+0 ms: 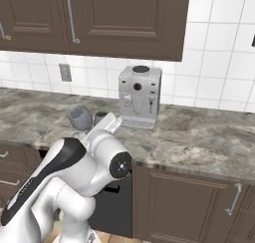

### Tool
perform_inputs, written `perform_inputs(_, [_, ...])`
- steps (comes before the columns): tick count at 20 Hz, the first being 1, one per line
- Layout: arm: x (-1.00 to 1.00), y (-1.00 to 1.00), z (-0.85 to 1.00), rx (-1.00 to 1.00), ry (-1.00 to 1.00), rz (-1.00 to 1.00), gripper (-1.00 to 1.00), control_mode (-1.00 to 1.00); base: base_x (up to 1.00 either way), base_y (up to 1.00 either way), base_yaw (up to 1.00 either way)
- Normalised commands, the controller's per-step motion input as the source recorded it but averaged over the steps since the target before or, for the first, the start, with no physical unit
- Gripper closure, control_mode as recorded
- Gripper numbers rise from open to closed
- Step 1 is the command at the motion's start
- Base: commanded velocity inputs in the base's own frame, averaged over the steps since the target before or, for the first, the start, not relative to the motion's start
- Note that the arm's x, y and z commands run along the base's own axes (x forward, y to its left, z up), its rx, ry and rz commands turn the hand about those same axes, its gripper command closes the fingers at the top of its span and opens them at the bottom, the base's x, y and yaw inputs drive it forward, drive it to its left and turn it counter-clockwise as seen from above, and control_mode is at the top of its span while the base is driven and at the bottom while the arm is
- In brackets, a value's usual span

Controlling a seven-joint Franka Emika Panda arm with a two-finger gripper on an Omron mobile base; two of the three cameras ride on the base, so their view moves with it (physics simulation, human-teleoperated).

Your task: Retrieve the wine glasses from the counter and place one next to each plate.

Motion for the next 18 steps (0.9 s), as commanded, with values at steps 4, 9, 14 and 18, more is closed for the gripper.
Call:
perform_inputs(4, [0.00,0.00,0.00,0.00,0.00,0.00,1.00,1.00,-0.58,0.00,0.67])
perform_inputs(9, [0.00,0.00,0.00,0.00,0.00,0.00,1.00,1.00,-0.76,0.24,0.49])
perform_inputs(14, [0.00,0.00,0.00,0.00,0.00,0.00,1.00,1.00,-0.89,0.63,0.47])
perform_inputs(18, [0.00,0.00,0.00,0.00,0.00,0.00,1.00,1.00,-0.08,0.00,0.98])
